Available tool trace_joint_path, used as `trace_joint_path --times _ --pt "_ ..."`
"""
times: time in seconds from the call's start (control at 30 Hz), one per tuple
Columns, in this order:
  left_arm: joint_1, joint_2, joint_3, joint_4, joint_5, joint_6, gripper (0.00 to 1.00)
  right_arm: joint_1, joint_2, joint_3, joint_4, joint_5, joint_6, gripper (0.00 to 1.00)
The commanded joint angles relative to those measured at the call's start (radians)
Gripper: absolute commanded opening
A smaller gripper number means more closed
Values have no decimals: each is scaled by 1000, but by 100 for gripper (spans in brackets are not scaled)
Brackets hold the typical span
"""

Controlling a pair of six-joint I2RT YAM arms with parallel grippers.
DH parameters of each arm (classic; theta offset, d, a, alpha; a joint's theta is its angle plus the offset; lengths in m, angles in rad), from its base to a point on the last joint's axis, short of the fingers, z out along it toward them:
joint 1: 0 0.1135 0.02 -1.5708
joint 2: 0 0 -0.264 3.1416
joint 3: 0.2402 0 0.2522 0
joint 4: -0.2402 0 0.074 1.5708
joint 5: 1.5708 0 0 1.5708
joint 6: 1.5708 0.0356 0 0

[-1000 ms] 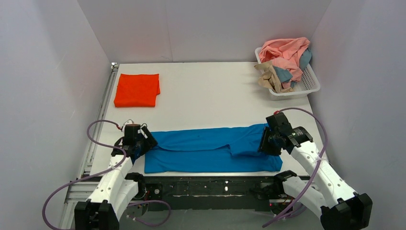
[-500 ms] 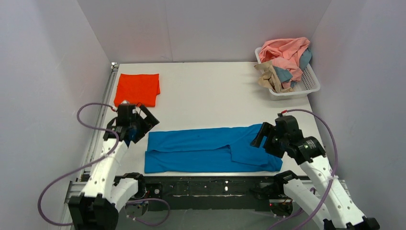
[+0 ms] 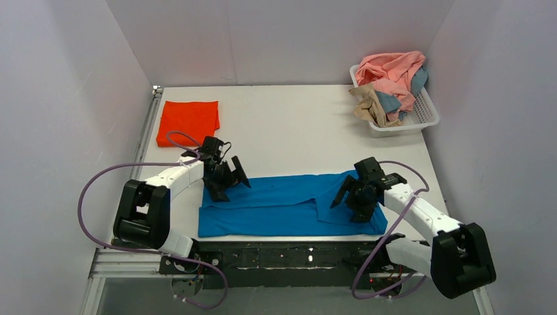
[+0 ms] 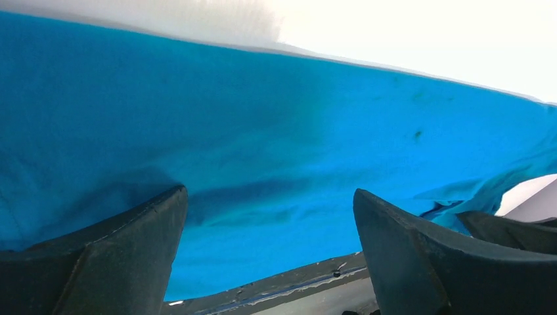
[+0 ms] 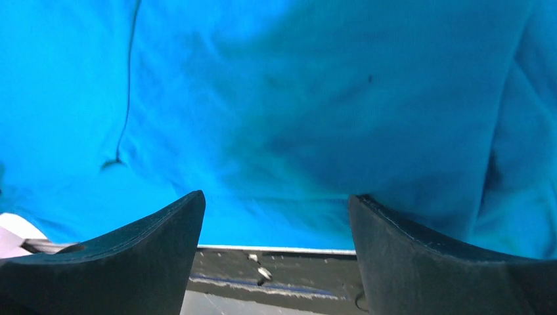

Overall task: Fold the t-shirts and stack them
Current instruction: Rotate the tshirt 90 degrees

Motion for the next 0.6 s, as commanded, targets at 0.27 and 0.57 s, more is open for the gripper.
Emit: trace_joint_path --times 0.27,0.57 --pt "-7 0 -107 -45 -14 -40 98 -93 493 300 341 -64 -105 86" --pt "-132 -76 -185 44 -60 -285 98 -126 979 923 156 -178 -251 86"
